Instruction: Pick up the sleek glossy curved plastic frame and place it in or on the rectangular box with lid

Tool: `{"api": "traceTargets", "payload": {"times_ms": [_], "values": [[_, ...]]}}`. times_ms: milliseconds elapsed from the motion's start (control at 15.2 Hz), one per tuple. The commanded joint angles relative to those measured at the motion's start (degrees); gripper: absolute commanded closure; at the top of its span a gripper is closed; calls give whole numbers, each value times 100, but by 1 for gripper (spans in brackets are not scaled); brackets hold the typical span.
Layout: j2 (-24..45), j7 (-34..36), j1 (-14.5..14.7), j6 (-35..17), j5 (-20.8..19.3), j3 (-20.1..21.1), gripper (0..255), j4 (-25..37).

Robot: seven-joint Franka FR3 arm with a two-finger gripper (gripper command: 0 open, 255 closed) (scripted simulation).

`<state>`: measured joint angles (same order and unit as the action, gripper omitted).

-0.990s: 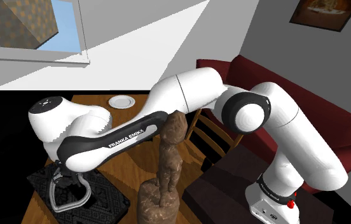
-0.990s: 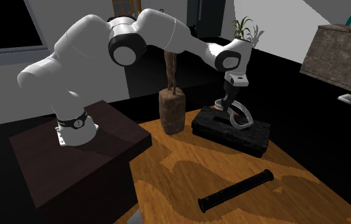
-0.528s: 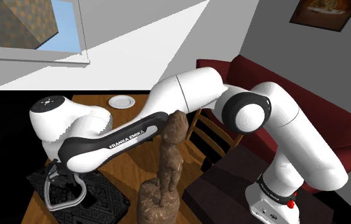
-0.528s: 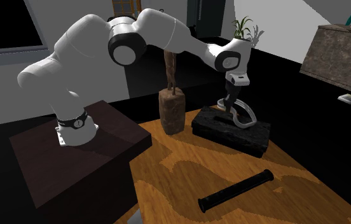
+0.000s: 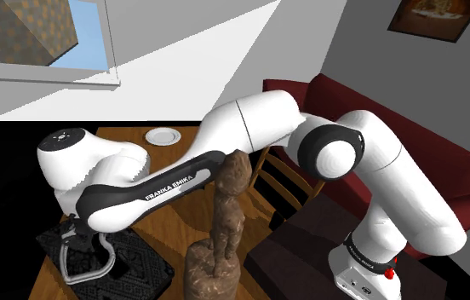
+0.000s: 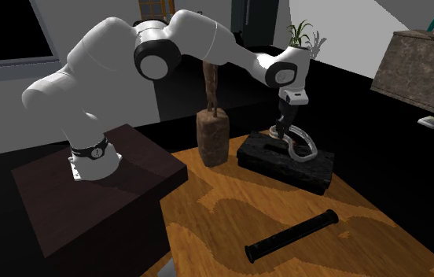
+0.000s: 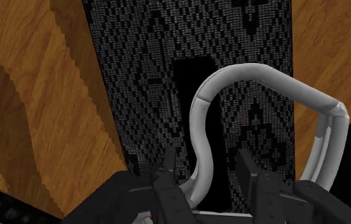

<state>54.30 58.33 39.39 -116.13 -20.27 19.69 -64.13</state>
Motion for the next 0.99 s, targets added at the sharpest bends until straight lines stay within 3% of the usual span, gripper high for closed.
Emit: {"api": "traceTargets", "payload": {"times_ms": [0, 66, 264, 528, 924], "values": [[327, 69, 69, -64, -32, -17, 0, -148], [78, 117, -2, -159, -20, 14, 0, -505], [345, -75, -4, 42, 2, -37, 0, -5], [18, -133, 11, 523, 105, 20, 0, 162], [18, -133, 11, 523, 105, 20, 0, 162]]}}
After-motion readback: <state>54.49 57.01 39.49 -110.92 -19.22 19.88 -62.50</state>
